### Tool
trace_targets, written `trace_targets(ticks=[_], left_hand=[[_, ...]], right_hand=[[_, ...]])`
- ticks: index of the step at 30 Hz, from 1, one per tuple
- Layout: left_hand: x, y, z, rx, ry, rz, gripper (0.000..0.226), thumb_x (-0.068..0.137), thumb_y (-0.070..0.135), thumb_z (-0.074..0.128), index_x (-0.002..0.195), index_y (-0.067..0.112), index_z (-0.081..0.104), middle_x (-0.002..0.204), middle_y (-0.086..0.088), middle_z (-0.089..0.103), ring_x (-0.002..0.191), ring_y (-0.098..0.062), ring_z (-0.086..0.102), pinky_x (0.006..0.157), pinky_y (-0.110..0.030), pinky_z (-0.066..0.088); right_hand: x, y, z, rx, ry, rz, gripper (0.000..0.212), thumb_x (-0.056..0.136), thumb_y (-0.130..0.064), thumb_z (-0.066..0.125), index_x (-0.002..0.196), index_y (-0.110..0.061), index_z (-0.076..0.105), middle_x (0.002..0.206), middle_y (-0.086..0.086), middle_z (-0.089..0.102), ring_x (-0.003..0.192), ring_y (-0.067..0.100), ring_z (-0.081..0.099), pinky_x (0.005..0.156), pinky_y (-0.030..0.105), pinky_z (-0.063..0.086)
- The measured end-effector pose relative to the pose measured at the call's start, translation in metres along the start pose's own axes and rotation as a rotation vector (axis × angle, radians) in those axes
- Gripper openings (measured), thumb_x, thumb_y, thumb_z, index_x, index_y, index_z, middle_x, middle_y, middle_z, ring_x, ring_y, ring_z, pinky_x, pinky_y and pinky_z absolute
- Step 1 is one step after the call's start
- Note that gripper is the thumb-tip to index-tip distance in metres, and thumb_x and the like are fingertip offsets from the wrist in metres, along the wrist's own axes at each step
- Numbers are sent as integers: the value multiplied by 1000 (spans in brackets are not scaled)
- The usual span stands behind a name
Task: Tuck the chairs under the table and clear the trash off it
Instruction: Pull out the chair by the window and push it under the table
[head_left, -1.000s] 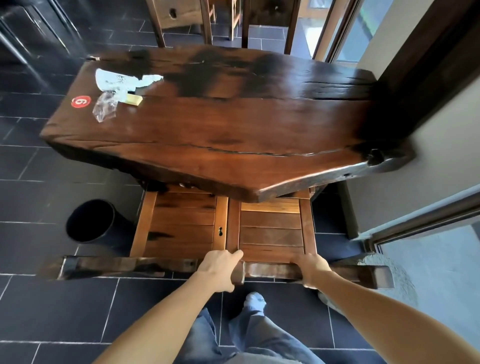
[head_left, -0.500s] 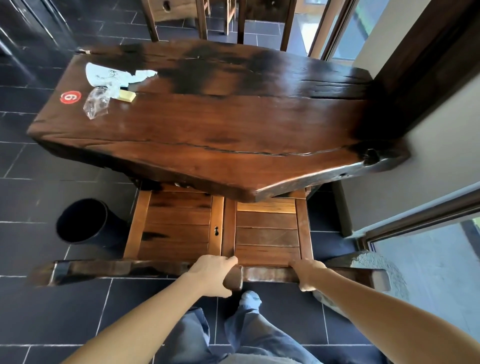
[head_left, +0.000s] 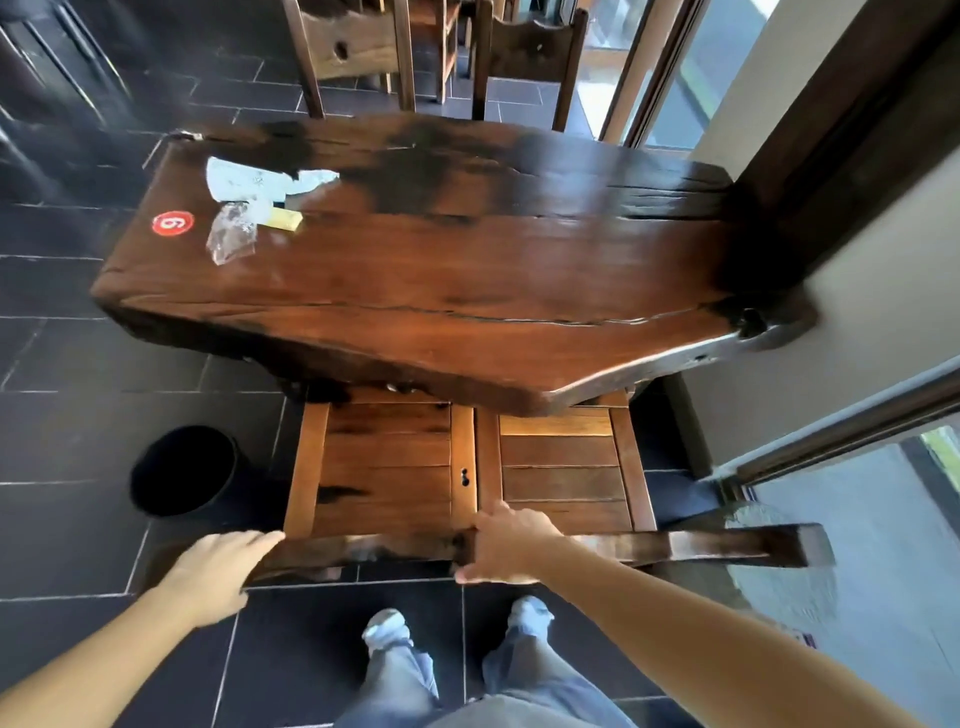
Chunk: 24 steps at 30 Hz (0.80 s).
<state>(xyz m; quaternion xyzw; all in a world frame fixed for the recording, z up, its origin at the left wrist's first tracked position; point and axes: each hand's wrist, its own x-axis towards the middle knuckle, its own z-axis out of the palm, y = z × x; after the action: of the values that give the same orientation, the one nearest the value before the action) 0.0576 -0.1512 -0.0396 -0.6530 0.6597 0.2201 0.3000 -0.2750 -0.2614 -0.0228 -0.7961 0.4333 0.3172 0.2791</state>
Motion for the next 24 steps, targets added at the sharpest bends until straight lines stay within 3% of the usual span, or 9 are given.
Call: trace_targets(ticks=[2,4,7,12,17,24], left_hand=[[0,-3,2,48,61,-8,69,86,28,56,147,31,24,145,13,41,133,-11,39,108,-28,31],[2,-11,-1,73,38,-98,63,82,29,59,139,33,34,139,13,45,130,-14,41,104,-34,33],[2,-29,-8,47,-44,-141,49,70,31,65,117,31,52,122,9,58,114,-16,57,88,-32,50],[5,-34,-10,70,-70,-99,43,69,29,66,111,26,58,114,5,64,106,-18,63,81,-29,52],[2,-35,-7,85,-101,-82,41,68,31,67,108,24,59,107,6,66,99,-17,65,73,-27,51],[-5,-29,0,63,-109,-92,41,70,28,67,110,22,58,108,4,65,99,-18,65,75,-28,52]], right_hand=[[3,-12,8,-91,78,65,85,71,-57,73,137,-18,37,134,7,42,116,34,54,95,51,45],[2,-13,15,-55,128,107,84,70,-40,81,136,-21,34,130,7,48,117,32,55,98,50,42],[1,-14,18,-9,187,149,70,72,-33,80,128,-24,39,120,3,61,114,28,58,94,43,43],[-2,-25,14,-27,176,226,55,77,-6,71,123,-22,44,116,4,63,109,30,59,92,47,44],[-4,-27,19,-106,139,233,64,74,-10,72,127,-24,40,114,3,64,108,30,60,92,50,40],[-2,-23,26,-149,157,210,65,74,-15,71,127,-26,37,112,1,65,108,29,61,95,54,38]])
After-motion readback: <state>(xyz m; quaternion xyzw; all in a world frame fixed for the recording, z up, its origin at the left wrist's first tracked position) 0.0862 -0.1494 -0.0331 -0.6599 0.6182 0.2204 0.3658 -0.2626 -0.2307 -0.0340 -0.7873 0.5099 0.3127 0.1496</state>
